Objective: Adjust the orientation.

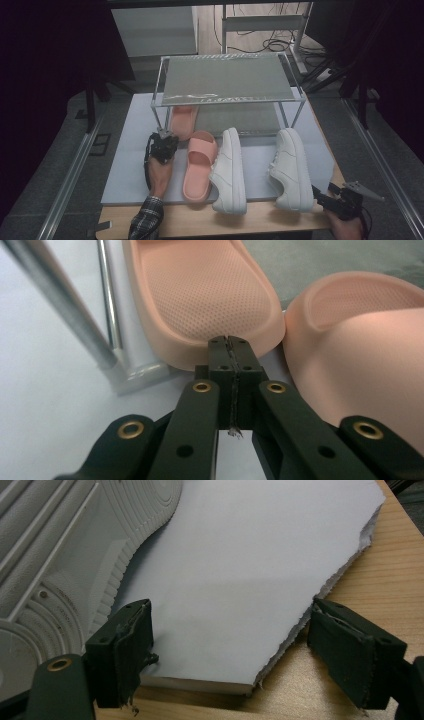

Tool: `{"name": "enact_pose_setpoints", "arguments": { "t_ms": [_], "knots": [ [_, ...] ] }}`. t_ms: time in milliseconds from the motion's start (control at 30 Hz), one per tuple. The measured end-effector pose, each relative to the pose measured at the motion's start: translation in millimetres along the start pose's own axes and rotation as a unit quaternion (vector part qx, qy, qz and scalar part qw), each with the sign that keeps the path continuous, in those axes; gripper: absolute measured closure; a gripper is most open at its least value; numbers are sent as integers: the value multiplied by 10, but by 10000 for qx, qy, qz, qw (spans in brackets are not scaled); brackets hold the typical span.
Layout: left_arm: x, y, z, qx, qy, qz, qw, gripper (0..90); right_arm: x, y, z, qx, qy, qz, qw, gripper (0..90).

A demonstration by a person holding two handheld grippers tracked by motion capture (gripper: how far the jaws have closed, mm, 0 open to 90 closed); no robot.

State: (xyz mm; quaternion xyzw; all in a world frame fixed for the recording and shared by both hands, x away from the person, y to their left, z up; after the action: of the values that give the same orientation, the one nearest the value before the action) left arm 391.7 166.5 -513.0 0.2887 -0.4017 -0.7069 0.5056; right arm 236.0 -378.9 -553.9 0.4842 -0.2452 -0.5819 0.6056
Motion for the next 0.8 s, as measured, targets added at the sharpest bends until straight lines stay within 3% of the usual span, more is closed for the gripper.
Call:
{"name": "enact_pose_setpoints", "arguments": {
  "t_ms": [400,700,800],
  "knots": [
    [37,52,-95,-20,-16,48,10000,895,2,0,1,1,11,-1,10000,186],
    [-32,8,172,121,-270,222,9993,894,2,0,1,1,12,0,10000,185],
    [-31,-14,260,147,-359,198,9990,894,2,0,1,0,12,-2,10000,186]
  ]
}}
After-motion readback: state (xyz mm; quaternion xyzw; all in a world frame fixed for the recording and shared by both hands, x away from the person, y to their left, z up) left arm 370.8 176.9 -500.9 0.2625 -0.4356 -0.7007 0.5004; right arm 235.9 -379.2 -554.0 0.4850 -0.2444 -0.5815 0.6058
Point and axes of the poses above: each handheld gripper's, and its own axes: z roughly backward along the jaws, y roughly out of its top, x roughly to its right, the point moved 1 cm from there along -z, roughly forward along the jaws, and after that the axes turned 8 degrees about x, right-handed, at the moved point
